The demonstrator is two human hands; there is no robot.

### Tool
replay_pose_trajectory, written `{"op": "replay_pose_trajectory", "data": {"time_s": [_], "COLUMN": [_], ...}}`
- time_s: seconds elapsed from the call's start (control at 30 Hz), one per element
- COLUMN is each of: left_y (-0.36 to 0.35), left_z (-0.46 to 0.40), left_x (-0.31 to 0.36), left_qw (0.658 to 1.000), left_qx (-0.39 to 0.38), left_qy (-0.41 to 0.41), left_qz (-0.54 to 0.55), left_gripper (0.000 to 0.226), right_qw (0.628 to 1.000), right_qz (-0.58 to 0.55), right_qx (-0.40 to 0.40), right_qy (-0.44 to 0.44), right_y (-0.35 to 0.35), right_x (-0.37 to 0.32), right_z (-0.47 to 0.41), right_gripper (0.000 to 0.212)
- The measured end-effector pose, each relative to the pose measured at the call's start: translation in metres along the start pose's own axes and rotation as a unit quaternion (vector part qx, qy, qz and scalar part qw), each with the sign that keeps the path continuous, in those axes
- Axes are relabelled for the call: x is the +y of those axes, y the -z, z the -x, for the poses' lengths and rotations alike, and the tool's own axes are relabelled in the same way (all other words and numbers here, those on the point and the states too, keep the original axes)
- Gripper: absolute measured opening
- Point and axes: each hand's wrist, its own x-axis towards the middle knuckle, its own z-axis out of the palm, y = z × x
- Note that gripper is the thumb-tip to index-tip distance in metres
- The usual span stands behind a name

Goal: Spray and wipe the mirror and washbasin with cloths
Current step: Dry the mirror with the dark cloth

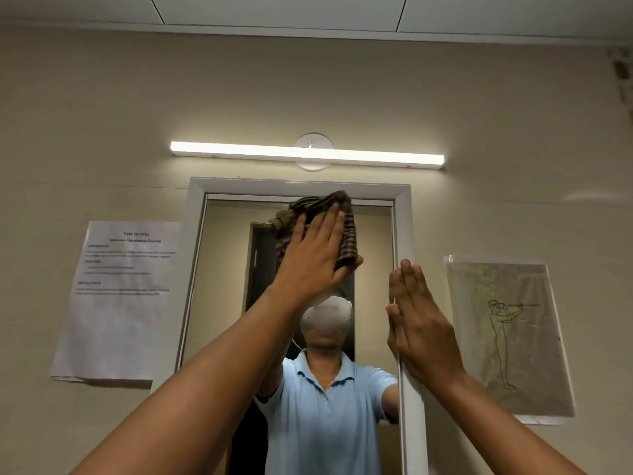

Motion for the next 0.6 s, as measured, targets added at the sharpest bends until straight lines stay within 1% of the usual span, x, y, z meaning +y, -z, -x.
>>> {"op": "replay_pose_trajectory", "data": {"time_s": [0.23, 0.4, 0.5, 0.6], "left_y": [-0.007, -0.016, -0.02, -0.02], "left_z": [-0.025, -0.015, -0.002, 0.011], "left_x": [0.041, 0.057, 0.057, 0.052], "left_qw": [0.998, 0.996, 0.994, 0.991], "left_qx": [-0.019, -0.017, -0.017, -0.023], "left_qy": [-0.055, -0.088, -0.11, -0.135], "left_qz": [-0.004, -0.016, -0.011, -0.004], "left_gripper": [0.08, 0.079, 0.084, 0.092], "right_qw": [1.0, 1.0, 0.999, 0.998], "right_qz": [0.004, -0.003, -0.03, -0.046], "right_qx": [0.002, 0.008, 0.02, 0.023], "right_qy": [-0.004, -0.006, -0.013, -0.019], "right_y": [0.0, 0.001, 0.0, 0.001], "right_x": [0.0, -0.001, -0.001, 0.003], "right_z": [0.0, 0.001, 0.005, 0.007], "right_gripper": [0.061, 0.059, 0.06, 0.065]}}
